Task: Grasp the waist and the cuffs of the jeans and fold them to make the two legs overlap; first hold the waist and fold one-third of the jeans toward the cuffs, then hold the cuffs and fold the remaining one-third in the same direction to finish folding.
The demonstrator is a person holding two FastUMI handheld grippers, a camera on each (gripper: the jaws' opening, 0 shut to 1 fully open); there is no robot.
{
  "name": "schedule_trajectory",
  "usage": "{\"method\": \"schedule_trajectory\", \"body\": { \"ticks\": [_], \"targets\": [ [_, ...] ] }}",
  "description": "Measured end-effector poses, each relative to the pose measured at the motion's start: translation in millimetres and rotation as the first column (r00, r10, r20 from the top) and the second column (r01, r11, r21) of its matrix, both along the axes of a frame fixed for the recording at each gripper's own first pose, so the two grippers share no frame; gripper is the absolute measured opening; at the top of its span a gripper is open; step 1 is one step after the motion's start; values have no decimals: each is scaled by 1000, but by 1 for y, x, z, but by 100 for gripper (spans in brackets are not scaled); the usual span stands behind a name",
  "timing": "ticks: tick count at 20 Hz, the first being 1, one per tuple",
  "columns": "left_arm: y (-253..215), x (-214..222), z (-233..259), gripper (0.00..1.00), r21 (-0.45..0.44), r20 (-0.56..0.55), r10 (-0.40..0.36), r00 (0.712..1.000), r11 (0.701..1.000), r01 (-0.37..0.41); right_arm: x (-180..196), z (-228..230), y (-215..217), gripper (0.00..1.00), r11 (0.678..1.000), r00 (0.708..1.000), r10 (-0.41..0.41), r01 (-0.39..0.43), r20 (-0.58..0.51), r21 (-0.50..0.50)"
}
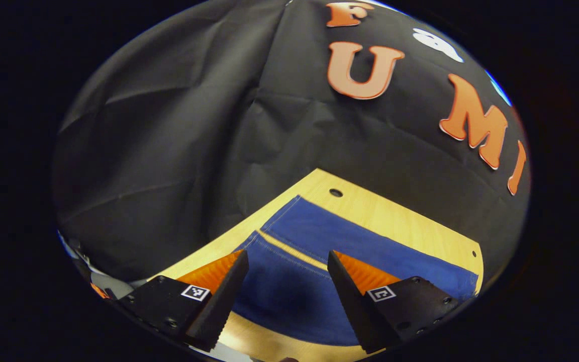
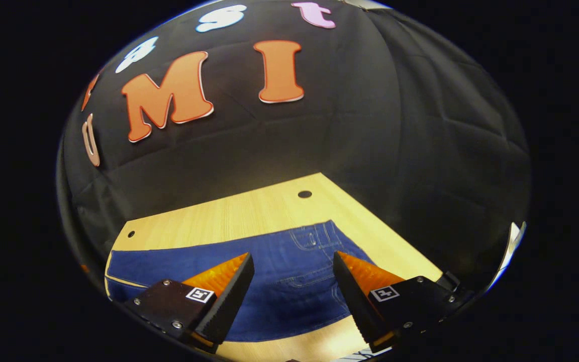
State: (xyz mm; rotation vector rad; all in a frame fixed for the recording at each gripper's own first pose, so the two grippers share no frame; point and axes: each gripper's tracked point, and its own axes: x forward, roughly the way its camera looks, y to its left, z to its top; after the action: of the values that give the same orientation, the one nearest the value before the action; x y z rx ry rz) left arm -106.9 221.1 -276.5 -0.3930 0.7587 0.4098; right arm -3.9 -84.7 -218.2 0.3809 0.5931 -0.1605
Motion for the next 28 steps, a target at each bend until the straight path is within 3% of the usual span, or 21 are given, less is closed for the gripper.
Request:
{"method": "schedule_trajectory", "body": {
  "ticks": [5, 9, 16, 19, 25, 27, 28],
  "targets": [
    [4, -2, -55, 98, -134, -152, 90, 984, 985, -111, -12, -42, -2, 98, 987, 990, -34, 55, -137, 154],
    [8, -18, -76, 98, -250, -227, 152, 962, 946, -208, -17, -69, -2, 98, 970, 977, -41, 90, -210, 227],
    [2, -31, -102, 98, -458, -326, 285, 902, 787, -414, -26, -100, 0, 98, 938, 953, -46, 144, -301, 315],
    [12, -17, -104, 96, -520, -275, 336, 901, 736, -433, -37, -112, 2, 98, 913, 938, -44, 177, -343, 367],
    [19, 15, -120, 84, -611, -180, 344, 921, 695, -379, -48, -131, -2, 97, 857, 917, -101, 277, -385, 435],
    [20, 25, -121, 75, -644, -150, 361, 920, 671, -368, -51, -138, -5, 98, 841, 911, -115, 302, -396, 450],
    [18, 28, -127, 66, -656, -151, 368, 917, 657, -372, -54, -141, -6, 98, 829, 908, -122, 315, -400, 463]
  ]
}}
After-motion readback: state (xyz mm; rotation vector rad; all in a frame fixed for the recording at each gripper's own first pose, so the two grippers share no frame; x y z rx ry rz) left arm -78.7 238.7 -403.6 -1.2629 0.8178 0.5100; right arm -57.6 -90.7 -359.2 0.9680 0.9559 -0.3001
